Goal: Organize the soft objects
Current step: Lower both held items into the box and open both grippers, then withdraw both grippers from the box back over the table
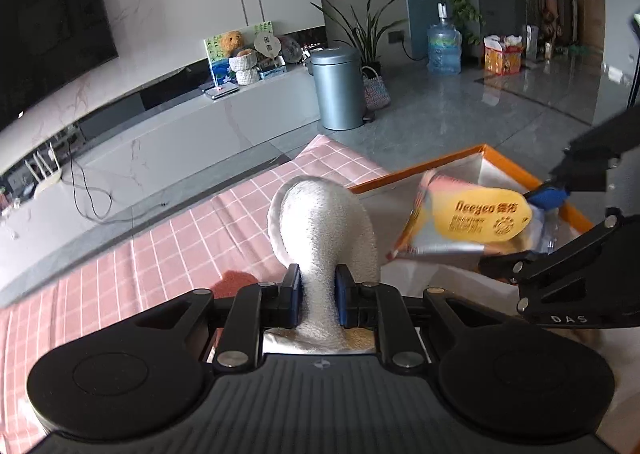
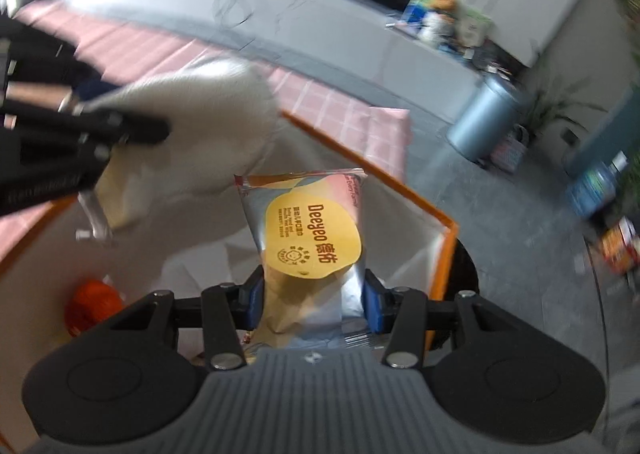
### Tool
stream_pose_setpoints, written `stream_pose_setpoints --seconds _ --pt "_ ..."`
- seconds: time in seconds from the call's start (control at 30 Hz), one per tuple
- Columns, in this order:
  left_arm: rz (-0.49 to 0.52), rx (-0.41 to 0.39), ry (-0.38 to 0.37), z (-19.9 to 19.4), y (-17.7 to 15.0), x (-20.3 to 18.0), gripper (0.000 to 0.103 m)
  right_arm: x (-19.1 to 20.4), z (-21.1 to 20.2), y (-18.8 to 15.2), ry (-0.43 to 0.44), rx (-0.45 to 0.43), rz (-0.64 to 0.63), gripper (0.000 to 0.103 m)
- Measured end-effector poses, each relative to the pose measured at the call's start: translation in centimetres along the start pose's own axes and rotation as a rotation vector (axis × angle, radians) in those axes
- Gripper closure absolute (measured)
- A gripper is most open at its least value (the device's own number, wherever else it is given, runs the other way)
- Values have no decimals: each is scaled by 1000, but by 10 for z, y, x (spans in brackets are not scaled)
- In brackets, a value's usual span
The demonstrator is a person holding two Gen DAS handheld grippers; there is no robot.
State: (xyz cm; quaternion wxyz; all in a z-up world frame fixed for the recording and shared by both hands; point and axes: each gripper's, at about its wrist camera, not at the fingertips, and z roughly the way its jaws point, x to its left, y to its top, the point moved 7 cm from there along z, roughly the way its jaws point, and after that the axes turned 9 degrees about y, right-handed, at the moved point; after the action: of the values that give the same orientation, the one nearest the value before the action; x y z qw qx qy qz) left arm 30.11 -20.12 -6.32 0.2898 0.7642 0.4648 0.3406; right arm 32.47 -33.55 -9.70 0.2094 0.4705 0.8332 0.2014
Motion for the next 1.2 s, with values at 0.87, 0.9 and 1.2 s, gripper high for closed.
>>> stream_pose_setpoints --seconds 0.87,0.9,1.2 --pt "321 38 -69 32 -6 -60 77 14 38 -9 93 95 -300 47" --pt "317 46 -67 35 -7 -60 73 13 36 -9 92 89 -301 45" --pt "349 38 12 39 -7 -62 28 20 25 -9 56 61 -296 35"
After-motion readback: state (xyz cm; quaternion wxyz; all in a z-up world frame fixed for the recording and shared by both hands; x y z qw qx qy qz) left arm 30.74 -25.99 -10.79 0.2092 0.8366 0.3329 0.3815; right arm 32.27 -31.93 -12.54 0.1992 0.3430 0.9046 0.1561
